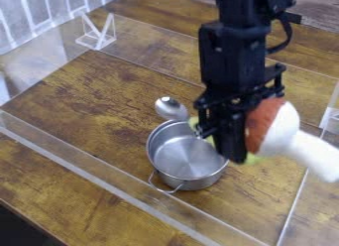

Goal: Move the green spoon to the right

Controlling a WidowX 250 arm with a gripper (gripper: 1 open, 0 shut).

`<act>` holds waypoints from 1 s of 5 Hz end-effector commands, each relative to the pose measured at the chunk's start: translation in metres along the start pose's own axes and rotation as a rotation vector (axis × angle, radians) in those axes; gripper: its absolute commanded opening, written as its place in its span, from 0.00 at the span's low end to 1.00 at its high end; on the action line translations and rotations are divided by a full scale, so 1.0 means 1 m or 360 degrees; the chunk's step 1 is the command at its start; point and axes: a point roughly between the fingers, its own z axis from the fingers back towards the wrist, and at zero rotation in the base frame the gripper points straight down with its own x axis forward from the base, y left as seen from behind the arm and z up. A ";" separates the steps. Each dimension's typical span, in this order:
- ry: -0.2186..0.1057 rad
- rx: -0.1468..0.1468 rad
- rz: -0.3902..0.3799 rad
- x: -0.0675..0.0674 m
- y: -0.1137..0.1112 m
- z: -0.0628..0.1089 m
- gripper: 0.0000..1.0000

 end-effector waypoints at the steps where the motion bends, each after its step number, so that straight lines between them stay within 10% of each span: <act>1: -0.0040 -0.0033 -0.0142 -0.006 -0.011 -0.004 0.00; 3: -0.0159 -0.0008 -0.0316 0.009 -0.027 -0.036 0.00; 5: -0.0180 -0.0006 -0.0350 -0.003 -0.026 -0.029 0.00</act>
